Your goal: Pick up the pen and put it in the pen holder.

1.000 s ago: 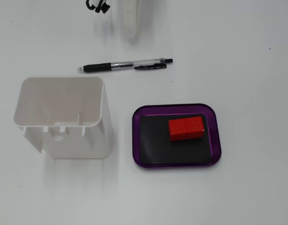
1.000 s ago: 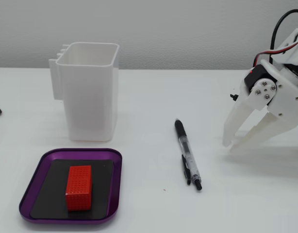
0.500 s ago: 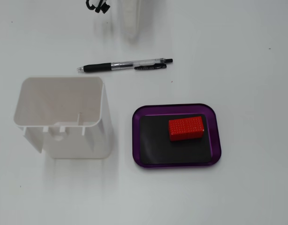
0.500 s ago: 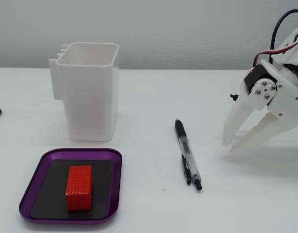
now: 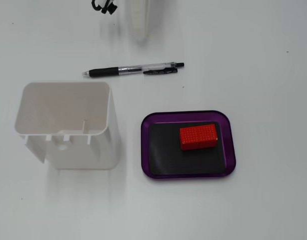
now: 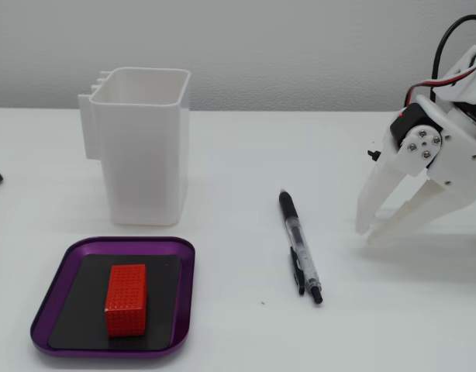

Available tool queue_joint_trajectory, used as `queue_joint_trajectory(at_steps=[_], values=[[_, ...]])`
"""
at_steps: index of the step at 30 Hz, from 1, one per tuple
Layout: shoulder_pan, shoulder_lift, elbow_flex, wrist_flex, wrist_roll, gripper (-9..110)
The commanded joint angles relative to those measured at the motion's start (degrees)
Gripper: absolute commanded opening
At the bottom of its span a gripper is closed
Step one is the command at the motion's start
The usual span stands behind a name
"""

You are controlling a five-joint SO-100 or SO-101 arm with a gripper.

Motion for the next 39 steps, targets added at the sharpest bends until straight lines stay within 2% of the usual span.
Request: queue_joint_trajectory(at_steps=[1, 5, 9, 16, 22, 31, 35, 39], values=[[0.4, 5.7, 0.3, -0.9, -0.2, 0], [0.5, 5.3, -0.4, -1.0, -2.3, 0], [0.5, 5.2, -0.8, -4.2, -12.4, 2], [0.6, -0.3, -8.0, -5.7, -8.1, 5], [0.5, -25.9, -22.7, -7.7, -7.9, 12], [-0.4, -71.3, -50.3, -7.0, -4.0, 13], [-0.5, -84.8, -54.2, -7.0, -1.4, 16], [-0.5, -89.2, -54.8, -7.7, -0.5, 22]])
